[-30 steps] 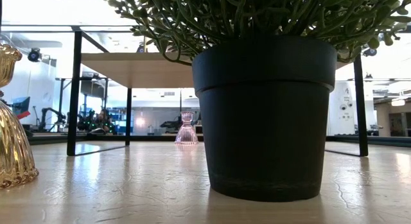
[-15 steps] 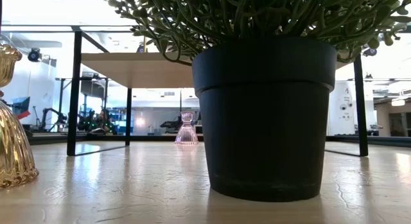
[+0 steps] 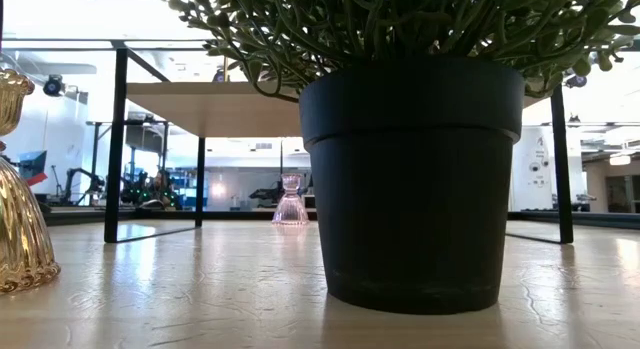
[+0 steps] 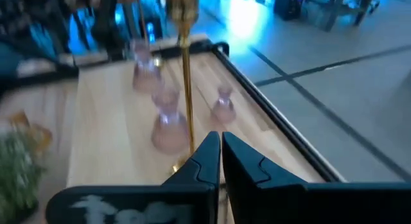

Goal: Pick & Place candle stick holders
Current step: Adjust the right pink vase on the shelf

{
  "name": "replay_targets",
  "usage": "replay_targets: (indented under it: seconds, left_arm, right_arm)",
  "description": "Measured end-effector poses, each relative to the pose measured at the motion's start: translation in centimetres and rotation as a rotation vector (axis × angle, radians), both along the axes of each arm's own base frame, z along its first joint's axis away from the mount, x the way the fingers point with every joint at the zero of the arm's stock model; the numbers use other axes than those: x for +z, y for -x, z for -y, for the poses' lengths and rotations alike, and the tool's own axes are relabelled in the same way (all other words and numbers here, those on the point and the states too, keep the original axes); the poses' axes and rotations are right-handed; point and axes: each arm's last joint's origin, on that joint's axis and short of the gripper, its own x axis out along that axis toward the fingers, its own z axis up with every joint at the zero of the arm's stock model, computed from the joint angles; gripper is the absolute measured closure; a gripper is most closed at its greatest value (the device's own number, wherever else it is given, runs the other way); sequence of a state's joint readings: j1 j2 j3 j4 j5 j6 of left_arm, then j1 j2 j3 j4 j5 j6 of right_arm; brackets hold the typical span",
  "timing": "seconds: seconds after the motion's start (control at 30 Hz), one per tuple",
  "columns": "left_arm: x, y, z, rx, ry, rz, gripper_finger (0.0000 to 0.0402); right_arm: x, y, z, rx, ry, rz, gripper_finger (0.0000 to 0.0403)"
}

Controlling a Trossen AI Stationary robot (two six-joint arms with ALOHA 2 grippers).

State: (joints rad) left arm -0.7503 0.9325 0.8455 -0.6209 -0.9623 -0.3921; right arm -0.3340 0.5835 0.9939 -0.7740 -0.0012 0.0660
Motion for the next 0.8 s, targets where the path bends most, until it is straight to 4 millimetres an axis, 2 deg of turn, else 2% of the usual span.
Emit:
replay_targets:
  seconds: [0.1, 0.33, 0.43, 0.63, 0.8]
  left_arm:
    - [0.0, 0.0, 0.0, 0.0, 0.0, 0.0, 0.0381]
    - [0.0, 0.0, 0.0, 0.0, 0.0, 0.0, 0.0381]
    - [0.0, 0.0, 0.0, 0.0, 0.0, 0.0, 0.0381]
    - [0.0, 0.0, 0.0, 0.0, 0.0, 0.0, 0.0381]
    - [0.0, 0.0, 0.0, 0.0, 0.0, 0.0, 0.0382]
  right_arm:
    - [0.6, -0.3, 0.1, -0.017, -0.038, 0.024, 0.039]
    - [1.9, 1.2, -0.4, -0.03, -0.06, -0.098, 0.039]
    - [2.0, 1.2, -0.7, 0.038, -0.101, -0.095, 0.039]
    - [-0.2, -0.8, -1.2, 0.186, -0.18, -0.172, 0.0394]
    - [-0.9, -2.8, -2.6, 0.273, -0.097, -0.186, 0.0394]
